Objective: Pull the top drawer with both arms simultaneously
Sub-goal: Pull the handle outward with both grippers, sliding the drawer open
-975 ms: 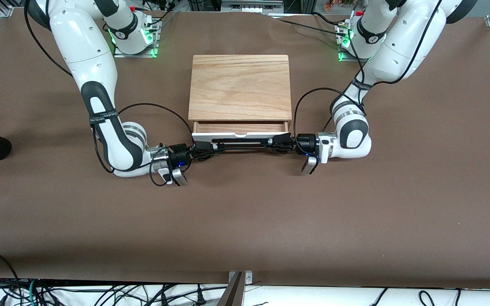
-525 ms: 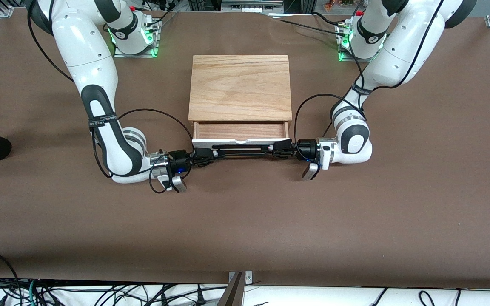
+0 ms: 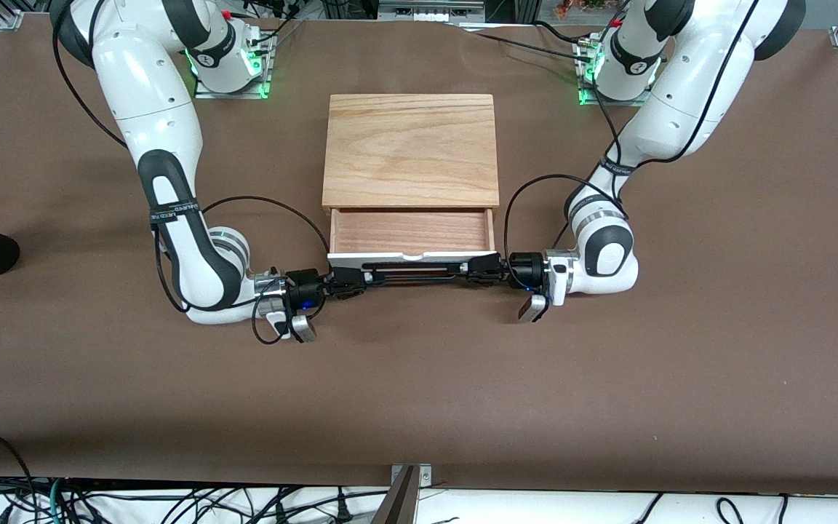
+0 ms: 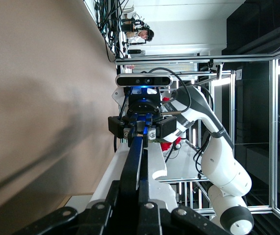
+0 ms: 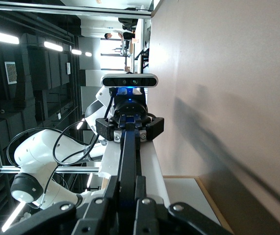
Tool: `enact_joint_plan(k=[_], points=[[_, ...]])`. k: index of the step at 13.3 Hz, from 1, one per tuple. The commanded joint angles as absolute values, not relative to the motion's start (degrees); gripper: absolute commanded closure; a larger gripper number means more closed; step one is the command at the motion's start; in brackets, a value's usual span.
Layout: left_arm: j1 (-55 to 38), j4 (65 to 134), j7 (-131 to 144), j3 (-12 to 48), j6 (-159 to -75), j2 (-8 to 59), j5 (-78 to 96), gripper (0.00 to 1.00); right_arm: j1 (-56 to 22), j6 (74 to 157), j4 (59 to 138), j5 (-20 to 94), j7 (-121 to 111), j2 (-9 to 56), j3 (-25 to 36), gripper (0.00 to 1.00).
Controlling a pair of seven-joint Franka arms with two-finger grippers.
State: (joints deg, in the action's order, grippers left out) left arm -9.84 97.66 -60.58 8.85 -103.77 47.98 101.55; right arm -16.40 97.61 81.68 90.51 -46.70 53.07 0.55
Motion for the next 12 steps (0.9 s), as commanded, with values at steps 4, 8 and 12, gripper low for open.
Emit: enact_joint_plan(k=[4, 8, 12], points=[[-12.0, 93.4, -61.0, 4.6, -105.0, 53.1, 102.3, 1.00, -12.5, 99.5, 74.4, 94.7, -39.7, 53.7, 0.2, 1.00], [-12.3, 91.5, -60.9, 3.6, -105.0, 54.6, 102.3, 1.00, -12.3, 99.4, 74.4, 94.7, -39.8, 53.7, 0.2, 1.00], [-12.8, 88.9, -60.7, 2.3, -105.0, 56.7, 102.4, 1.00, -12.2, 99.1, 74.4, 94.7, -39.8, 53.7, 0.2, 1.00]])
